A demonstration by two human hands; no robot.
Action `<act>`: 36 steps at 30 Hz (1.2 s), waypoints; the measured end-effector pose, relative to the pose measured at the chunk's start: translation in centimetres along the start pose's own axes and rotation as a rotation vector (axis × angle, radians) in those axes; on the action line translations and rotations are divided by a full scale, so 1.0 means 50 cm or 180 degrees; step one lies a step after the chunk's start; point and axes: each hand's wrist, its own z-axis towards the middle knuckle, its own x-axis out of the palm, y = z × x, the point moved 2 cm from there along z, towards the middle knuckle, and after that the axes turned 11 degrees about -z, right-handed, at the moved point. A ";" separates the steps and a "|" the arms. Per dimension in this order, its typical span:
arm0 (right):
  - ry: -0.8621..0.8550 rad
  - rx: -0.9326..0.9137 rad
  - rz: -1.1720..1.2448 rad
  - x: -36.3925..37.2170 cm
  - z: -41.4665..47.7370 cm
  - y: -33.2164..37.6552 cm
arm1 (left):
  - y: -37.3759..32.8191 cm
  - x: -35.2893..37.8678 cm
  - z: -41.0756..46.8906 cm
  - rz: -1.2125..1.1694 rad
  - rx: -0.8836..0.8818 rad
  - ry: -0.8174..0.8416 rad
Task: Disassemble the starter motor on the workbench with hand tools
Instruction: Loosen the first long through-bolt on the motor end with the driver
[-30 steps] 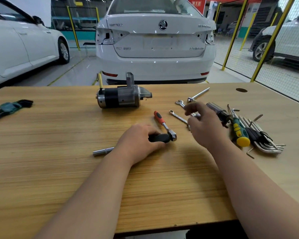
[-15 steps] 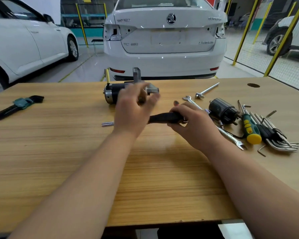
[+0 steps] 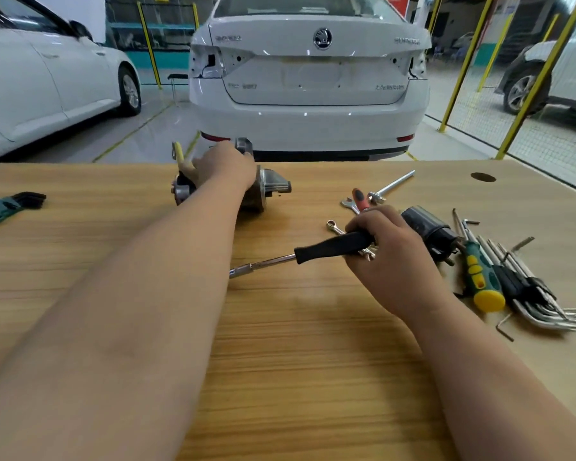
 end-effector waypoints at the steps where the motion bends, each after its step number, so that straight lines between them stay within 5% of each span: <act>1: 0.0061 0.0006 -0.0023 0.002 -0.001 -0.001 | -0.001 -0.001 0.001 0.0029 0.0035 -0.0087; 10: 0.0162 -0.0153 -0.0115 -0.017 -0.005 -0.010 | 0.127 -0.128 -0.062 -0.0348 0.1603 0.0340; 13: -0.0068 -0.0239 -0.0113 -0.025 -0.006 -0.014 | 0.217 -0.184 -0.086 -0.0875 0.1344 0.0389; 16: -0.0218 -0.0291 -0.0054 -0.021 -0.008 -0.007 | 0.304 -0.228 -0.095 -0.1929 0.0477 0.0700; 18: -0.0198 -0.0331 -0.0009 -0.015 -0.007 0.005 | 0.341 -0.266 -0.094 -0.2122 -0.0019 0.0413; 21: -0.0072 -0.0386 -0.0022 -0.008 -0.008 0.022 | 0.301 -0.314 -0.095 -0.1408 0.0215 -0.0979; 22: -0.0033 -0.0402 -0.0018 -0.007 -0.008 0.028 | 0.256 -0.312 -0.101 -0.1151 0.0495 -0.1081; 24: 0.0042 -0.0418 -0.0026 -0.004 -0.010 0.039 | 0.168 -0.263 -0.099 -0.0096 0.0663 -0.0486; 28: 0.0166 -0.0458 -0.0181 -0.006 -0.023 0.049 | 0.085 -0.144 -0.101 0.2599 -0.0304 0.1113; 32: 0.0275 -0.0510 -0.0311 -0.003 -0.030 0.038 | 0.075 -0.116 -0.110 0.3082 -0.0326 0.1408; 36: 0.0319 -0.0195 -0.0173 0.008 -0.021 0.031 | 0.101 -0.133 -0.121 0.3338 0.0563 0.1239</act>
